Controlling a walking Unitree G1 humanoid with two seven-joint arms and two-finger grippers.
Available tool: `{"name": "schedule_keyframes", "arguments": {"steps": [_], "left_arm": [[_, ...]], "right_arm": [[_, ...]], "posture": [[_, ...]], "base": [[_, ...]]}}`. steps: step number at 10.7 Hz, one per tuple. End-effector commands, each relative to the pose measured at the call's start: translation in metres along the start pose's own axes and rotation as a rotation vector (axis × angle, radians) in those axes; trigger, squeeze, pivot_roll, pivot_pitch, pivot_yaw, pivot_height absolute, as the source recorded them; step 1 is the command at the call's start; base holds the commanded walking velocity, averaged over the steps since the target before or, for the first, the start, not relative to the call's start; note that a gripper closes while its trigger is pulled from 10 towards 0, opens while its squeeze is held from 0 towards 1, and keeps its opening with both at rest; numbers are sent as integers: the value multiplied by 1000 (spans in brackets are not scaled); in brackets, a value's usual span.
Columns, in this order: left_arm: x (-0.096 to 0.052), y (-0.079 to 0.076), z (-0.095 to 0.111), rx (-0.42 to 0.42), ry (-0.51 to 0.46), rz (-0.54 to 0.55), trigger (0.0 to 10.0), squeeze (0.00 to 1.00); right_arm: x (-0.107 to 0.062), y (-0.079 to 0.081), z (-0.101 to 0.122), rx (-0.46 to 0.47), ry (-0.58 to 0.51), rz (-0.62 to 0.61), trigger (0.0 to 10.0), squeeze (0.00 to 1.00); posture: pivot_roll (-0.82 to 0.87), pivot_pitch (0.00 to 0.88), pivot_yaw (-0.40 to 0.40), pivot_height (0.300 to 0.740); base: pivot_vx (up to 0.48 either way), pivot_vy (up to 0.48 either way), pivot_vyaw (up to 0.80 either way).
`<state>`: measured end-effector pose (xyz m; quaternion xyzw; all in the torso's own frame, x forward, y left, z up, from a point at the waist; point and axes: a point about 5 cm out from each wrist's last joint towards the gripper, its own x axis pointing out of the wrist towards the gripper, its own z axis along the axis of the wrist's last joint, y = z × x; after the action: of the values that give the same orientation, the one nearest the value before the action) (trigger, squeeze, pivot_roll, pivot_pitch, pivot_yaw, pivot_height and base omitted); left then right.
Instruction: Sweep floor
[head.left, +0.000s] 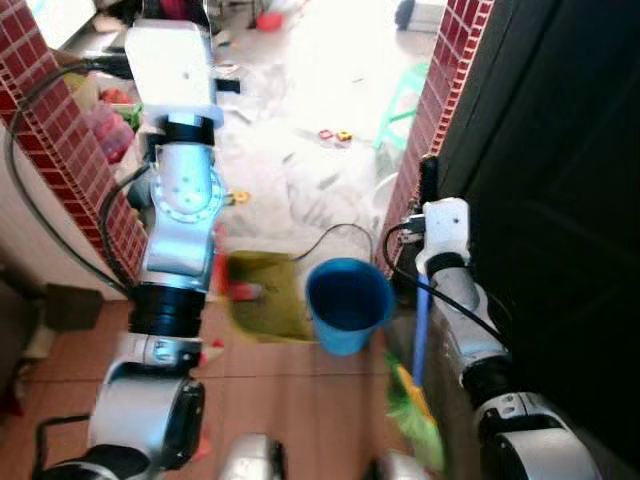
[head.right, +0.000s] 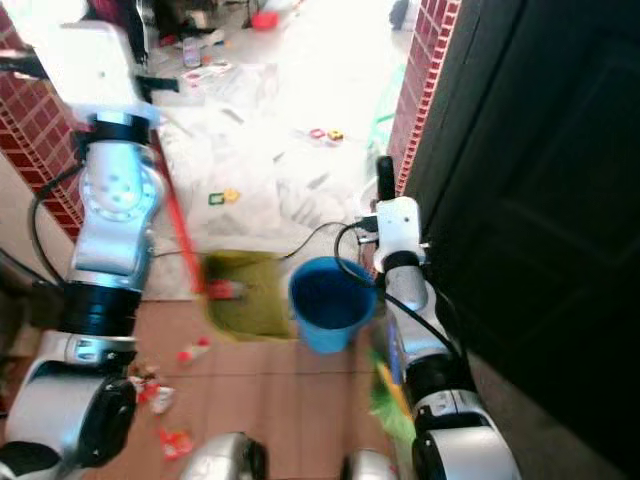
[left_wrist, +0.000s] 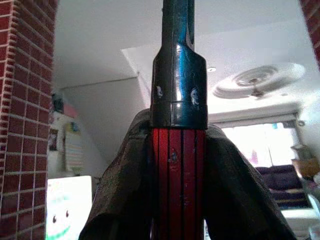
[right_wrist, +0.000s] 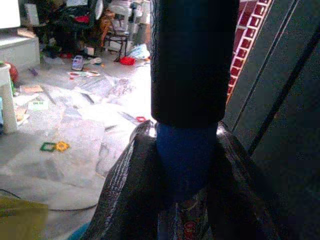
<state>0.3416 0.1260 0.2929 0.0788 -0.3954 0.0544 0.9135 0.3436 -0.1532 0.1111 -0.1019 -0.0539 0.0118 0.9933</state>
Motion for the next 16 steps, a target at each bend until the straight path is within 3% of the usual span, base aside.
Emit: {"name": "schedule_keyframes", "arguments": {"steps": [1,4,7,10,16], "left_arm": [[3,-11,14,-47,-68,-29,10000,0],[4,-17,15,-114,-50,-22,10000,0],[11,-8,18,-100,-67,24,10000,0],[13,-6,17,-129,-56,36,10000,0],[19,5,18,-101,-77,65,10000,0]], "right_arm": [[2,-6,5,-3,-18,-14,10000,0],[2,-6,5,-7,-17,-14,10000,0],[3,-6,5,-14,-16,-10,10000,0],[2,-6,4,-14,-17,-9,10000,0],[0,-6,2,-17,-12,-3,10000,0]], "posture": [[-57,0,1,740],[-56,0,-1,740],[-60,0,1,740],[-63,0,2,740],[-62,0,1,740]], "base": [[0,0,0],[0,0,0],[0,0,0],[421,0,-456],[426,0,0]]}}
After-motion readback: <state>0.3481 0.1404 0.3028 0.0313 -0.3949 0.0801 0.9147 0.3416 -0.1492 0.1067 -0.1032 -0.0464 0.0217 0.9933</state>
